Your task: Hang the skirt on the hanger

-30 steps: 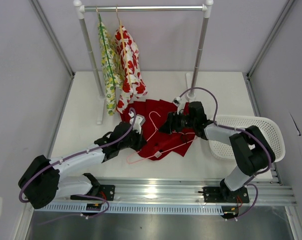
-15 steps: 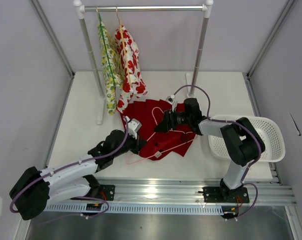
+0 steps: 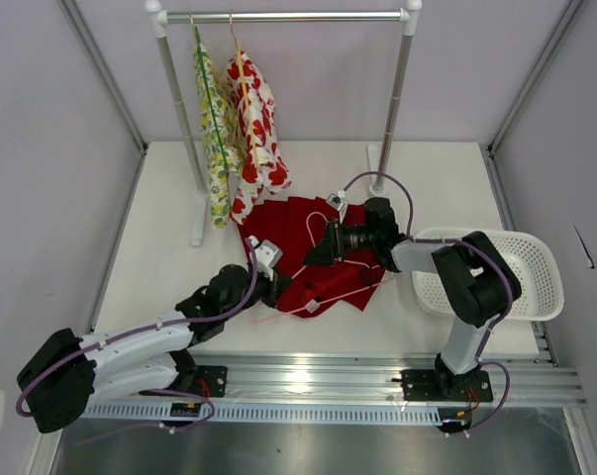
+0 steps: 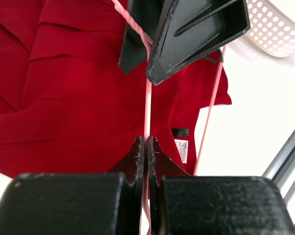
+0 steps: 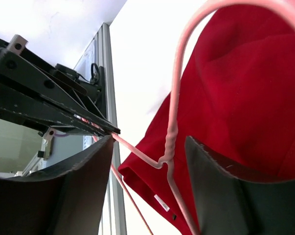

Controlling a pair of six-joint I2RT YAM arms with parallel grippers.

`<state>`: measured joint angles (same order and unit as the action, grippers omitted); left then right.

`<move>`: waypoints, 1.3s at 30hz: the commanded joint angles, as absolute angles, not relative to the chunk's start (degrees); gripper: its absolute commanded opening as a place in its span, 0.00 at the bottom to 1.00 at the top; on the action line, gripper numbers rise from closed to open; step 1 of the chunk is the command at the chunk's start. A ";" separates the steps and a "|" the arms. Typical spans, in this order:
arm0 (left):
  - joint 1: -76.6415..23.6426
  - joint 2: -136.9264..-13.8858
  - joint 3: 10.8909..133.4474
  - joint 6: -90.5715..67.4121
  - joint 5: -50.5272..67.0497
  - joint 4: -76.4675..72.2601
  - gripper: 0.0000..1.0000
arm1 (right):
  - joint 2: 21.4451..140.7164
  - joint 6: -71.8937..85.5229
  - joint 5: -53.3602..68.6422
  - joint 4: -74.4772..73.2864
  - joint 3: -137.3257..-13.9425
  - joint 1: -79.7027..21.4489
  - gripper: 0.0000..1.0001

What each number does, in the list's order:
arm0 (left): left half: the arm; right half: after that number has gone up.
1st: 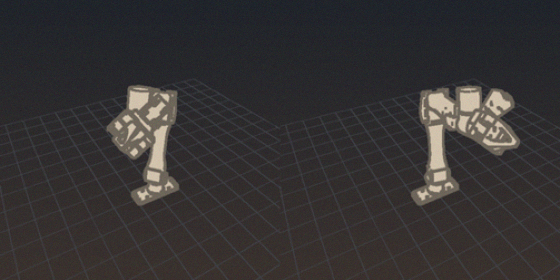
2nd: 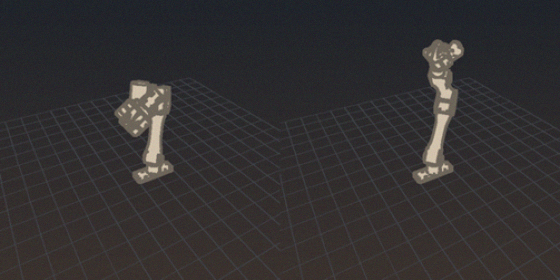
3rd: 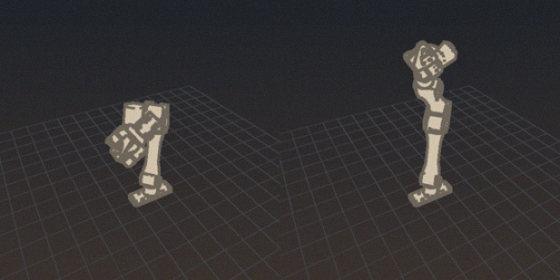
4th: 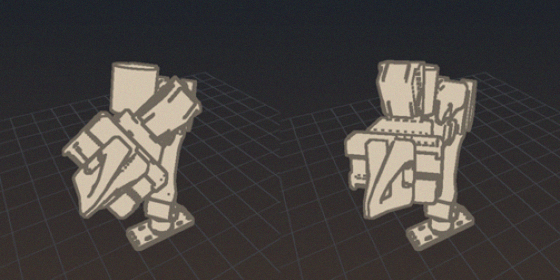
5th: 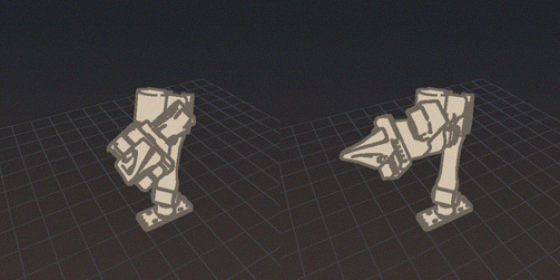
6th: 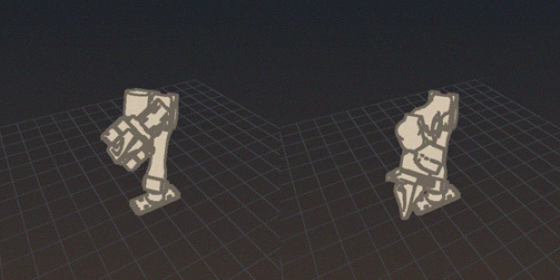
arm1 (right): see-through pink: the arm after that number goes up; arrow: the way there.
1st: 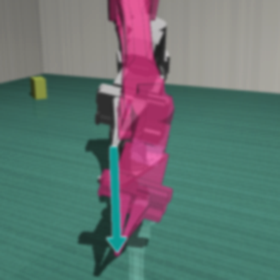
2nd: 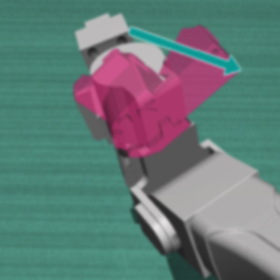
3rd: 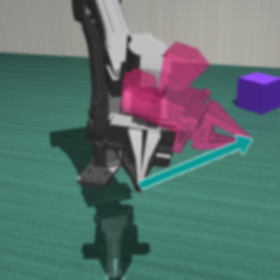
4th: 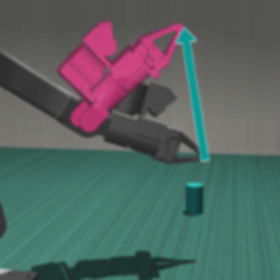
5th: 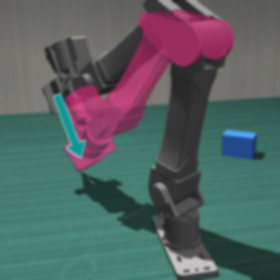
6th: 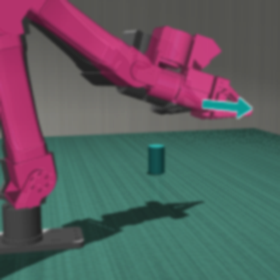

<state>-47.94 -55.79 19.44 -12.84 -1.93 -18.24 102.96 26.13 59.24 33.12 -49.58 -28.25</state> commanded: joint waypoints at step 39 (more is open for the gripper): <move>-55.98 -32.52 20.56 -39.73 -19.69 9.67 0.55 | 89.74 51.32 30.95 52.81 -37.01 -29.45 0.00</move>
